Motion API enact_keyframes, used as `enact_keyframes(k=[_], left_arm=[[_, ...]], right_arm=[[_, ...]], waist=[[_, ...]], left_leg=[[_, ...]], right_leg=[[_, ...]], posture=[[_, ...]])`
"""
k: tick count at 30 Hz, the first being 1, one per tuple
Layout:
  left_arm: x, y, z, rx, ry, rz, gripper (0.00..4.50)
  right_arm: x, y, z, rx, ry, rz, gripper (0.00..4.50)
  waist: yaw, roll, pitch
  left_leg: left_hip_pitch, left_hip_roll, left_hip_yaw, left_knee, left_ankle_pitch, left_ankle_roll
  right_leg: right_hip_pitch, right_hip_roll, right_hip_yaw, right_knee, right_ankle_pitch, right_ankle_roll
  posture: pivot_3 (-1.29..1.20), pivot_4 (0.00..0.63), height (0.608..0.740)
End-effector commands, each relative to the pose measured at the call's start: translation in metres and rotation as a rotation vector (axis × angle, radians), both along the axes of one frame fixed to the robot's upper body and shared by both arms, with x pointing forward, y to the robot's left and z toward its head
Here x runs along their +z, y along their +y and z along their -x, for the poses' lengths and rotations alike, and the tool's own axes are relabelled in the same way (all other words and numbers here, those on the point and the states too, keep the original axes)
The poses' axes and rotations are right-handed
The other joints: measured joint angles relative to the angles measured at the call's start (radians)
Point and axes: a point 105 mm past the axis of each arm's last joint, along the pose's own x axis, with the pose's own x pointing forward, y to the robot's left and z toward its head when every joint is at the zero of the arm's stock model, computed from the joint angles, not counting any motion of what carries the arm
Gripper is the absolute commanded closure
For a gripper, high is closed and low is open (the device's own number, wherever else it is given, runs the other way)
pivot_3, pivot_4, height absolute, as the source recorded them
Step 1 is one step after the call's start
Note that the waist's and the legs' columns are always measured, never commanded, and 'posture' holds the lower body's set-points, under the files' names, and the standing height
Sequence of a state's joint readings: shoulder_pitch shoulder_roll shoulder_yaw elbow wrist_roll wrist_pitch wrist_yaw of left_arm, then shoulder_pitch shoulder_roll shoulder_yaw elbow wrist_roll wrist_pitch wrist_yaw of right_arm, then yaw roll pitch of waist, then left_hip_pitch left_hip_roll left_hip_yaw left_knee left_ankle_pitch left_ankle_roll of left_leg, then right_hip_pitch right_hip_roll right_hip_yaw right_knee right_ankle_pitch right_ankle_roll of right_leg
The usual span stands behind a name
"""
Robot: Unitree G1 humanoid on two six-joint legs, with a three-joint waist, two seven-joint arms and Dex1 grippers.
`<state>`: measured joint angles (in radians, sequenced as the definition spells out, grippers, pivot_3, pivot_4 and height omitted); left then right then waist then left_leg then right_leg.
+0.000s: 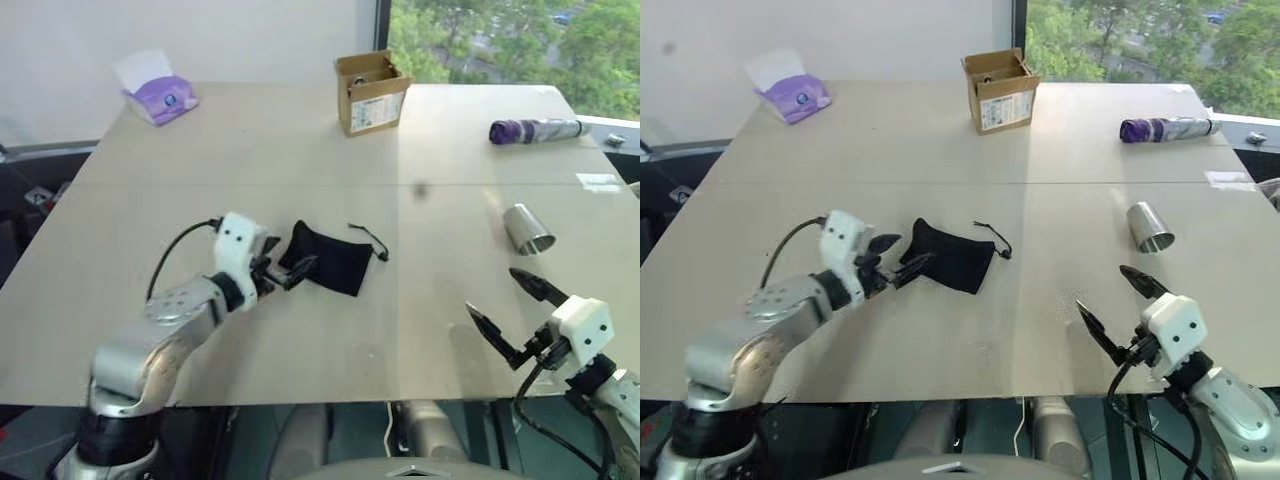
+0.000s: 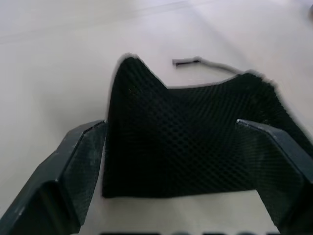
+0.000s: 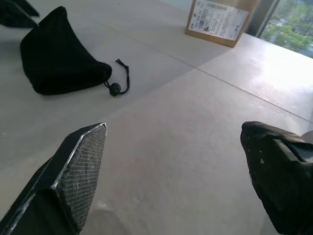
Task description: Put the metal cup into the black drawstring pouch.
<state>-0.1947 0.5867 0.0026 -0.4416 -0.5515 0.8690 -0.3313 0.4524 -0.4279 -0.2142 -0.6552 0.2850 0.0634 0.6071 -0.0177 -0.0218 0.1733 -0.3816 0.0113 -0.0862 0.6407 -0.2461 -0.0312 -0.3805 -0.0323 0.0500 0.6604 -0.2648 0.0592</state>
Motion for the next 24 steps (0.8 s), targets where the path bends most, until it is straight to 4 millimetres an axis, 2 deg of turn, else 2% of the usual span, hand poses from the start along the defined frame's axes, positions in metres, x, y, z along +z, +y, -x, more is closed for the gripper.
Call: enact_keyframes(k=[1,4,6,7,8,12,16,17,18,21,23,24], left_arm=[[-0.005,-0.009,-0.012,-0.068,0.012,-0.066,1.32],[-0.001,-0.007,-0.026,-0.121,-0.014,-0.118,2.84],[0.005,0.002,-0.04,-0.174,-0.044,-0.166,3.9],[0.009,0.007,-0.047,-0.22,-0.066,-0.201,4.33],[0.013,0.012,-0.055,-0.265,-0.089,-0.233,4.43],[0.034,0.021,-0.082,-0.459,-0.169,-0.329,4.43],[0.041,0.032,-0.102,-0.549,-0.128,-0.411,4.43],[0.043,0.032,-0.105,-0.55,-0.122,-0.418,3.87],[0.045,0.032,-0.108,-0.547,-0.12,-0.41,3.56],[0.069,0.03,-0.111,-0.513,-0.149,-0.286,2.1],[0.082,0.034,-0.1,-0.532,-0.142,-0.21,1.34],[0.086,0.036,-0.089,-0.519,-0.158,-0.186,1.34]], right_arm=[[0.017,0.008,0.001,-0.006,-0.07,0.003,0.0],[0.02,0.008,0.001,-0.032,-0.081,-0.001,0.0],[0.021,0.009,0.002,-0.048,-0.087,-0.002,0.0],[0.022,0.01,0.002,-0.055,-0.091,-0.004,0.0],[0.023,0.011,0.002,-0.058,-0.093,-0.005,0.0],[0.023,0.015,0.004,-0.059,-0.094,-0.007,0.0],[0.022,0.017,0.004,-0.068,-0.1,-0.008,0.0],[0.022,0.018,0.004,-0.069,-0.102,-0.008,0.0],[0.023,0.019,0.004,-0.071,-0.104,-0.011,0.0],[0.027,0.024,0.007,-0.066,-0.111,-0.02,0.0],[0.03,0.027,0.008,-0.048,-0.11,-0.027,0.0],[0.031,0.029,0.009,-0.034,-0.107,-0.031,0.0]], waist=[[0.002,0.0,0.0],[0.004,0.0,0.0],[0.004,0.0,0.0],[0.004,0.0,0.0],[0.004,0.0,0.0],[0.007,0.0,0.0],[0.005,-0.001,0.001],[0.004,-0.001,0.001],[0.002,-0.001,0.001],[-0.006,-0.001,0.001],[-0.014,-0.001,0.001],[-0.025,-0.001,0.001]], left_leg=[[0.0,0.0,0.0,-0.001,0.0,0.0],[-0.001,0.0,-0.001,-0.001,0.0,0.0],[-0.001,0.0,-0.001,-0.001,0.0,0.0],[-0.001,0.0,-0.001,-0.001,0.0,0.0],[0.0,0.0,-0.001,-0.001,0.0,0.0],[-0.001,-0.001,-0.001,-0.001,0.0,0.0],[-0.003,-0.002,-0.002,0.0,0.0,0.0],[-0.004,-0.002,-0.002,0.0,0.0,0.0],[-0.004,-0.002,-0.002,0.0,0.0,0.001],[-0.004,-0.002,-0.002,0.0,-0.002,0.003],[-0.012,-0.002,-0.002,0.001,-0.002,0.003],[-0.019,-0.002,-0.003,0.004,-0.002,0.003]], right_leg=[[0.0,0.0,0.0,0.0,0.001,-0.002],[0.0,0.0,-0.001,-0.001,0.001,-0.002],[0.0,0.0,-0.001,-0.001,0.001,-0.002],[0.0,0.0,-0.001,-0.001,0.001,-0.002],[0.0,0.0,-0.002,-0.001,-0.001,0.001],[0.0,0.0,-0.002,-0.001,-0.003,-0.001],[-0.001,0.0,-0.003,-0.002,-0.001,0.001],[-0.001,0.0,-0.003,-0.003,-0.001,0.001],[-0.001,0.0,-0.003,-0.003,-0.001,0.001],[-0.001,0.0,-0.003,-0.002,0.0,0.0],[-0.01,0.0,-0.003,0.0,0.0,0.0],[-0.016,0.0,-0.003,0.002,0.0,0.0]], posture=[[0.0,0.15,0.74],[0.0,0.15,0.74],[0.0,0.15,0.74],[0.0,0.15,0.74],[0.0,0.15,0.74],[0.0,0.15,0.74],[0.0,0.15,0.74],[0.0,0.15,0.74],[0.0,0.15,0.74],[0.0,0.15,0.74],[0.0,0.15,0.74],[0.0,0.15,0.74]])
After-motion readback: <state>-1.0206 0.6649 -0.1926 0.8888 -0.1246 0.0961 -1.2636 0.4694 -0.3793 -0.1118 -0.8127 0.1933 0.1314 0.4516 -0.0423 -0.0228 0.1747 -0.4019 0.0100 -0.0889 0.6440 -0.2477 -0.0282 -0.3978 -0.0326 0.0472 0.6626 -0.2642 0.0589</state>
